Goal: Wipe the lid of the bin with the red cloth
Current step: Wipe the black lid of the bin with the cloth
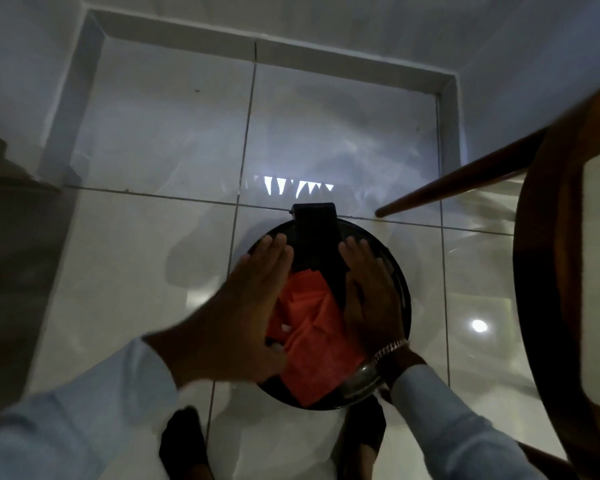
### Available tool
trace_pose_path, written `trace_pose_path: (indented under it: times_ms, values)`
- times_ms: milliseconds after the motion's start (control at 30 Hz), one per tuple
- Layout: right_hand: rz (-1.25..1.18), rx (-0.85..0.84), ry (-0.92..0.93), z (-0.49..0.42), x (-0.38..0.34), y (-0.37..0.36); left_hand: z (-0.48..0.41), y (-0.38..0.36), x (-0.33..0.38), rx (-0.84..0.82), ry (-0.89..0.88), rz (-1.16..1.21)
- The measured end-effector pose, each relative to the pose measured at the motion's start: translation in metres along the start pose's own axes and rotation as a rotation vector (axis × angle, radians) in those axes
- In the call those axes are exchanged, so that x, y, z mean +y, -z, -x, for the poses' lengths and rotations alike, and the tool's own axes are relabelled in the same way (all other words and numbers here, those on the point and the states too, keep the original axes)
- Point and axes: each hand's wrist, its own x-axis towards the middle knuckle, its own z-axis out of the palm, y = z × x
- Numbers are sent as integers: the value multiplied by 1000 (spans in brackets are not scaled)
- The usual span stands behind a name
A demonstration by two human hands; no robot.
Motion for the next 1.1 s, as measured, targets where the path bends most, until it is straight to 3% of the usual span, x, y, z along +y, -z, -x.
trace_pose_path:
  times_ms: [100,167,267,400,500,633,800,867,1000,1100]
  values:
    - [61,-40,28,-4,9,-6,-6,-31,59,88,168,107]
    - [85,-36,46,-4,13,-8,2,-62,79,143,119,52]
    - [128,-13,95,-2,17,-12,13,-96,64,250,77,-164]
    - [142,30,136,0,20,-14,7,-111,46,458,5,-218]
    - [189,63,146,1,21,-16,14,-121,37,589,50,-213]
    - [227,49,151,2,19,-17,15,-117,33,748,80,-73]
    - [288,43,158,3,20,-17,-1,-88,41,995,92,411]
    - [292,43,159,3,21,-17,-17,-67,39,984,133,417]
    - [296,48,168,3,20,-18,-50,-34,7,561,99,96]
    - [286,56,162,3,19,-18,-39,-35,-18,474,43,71]
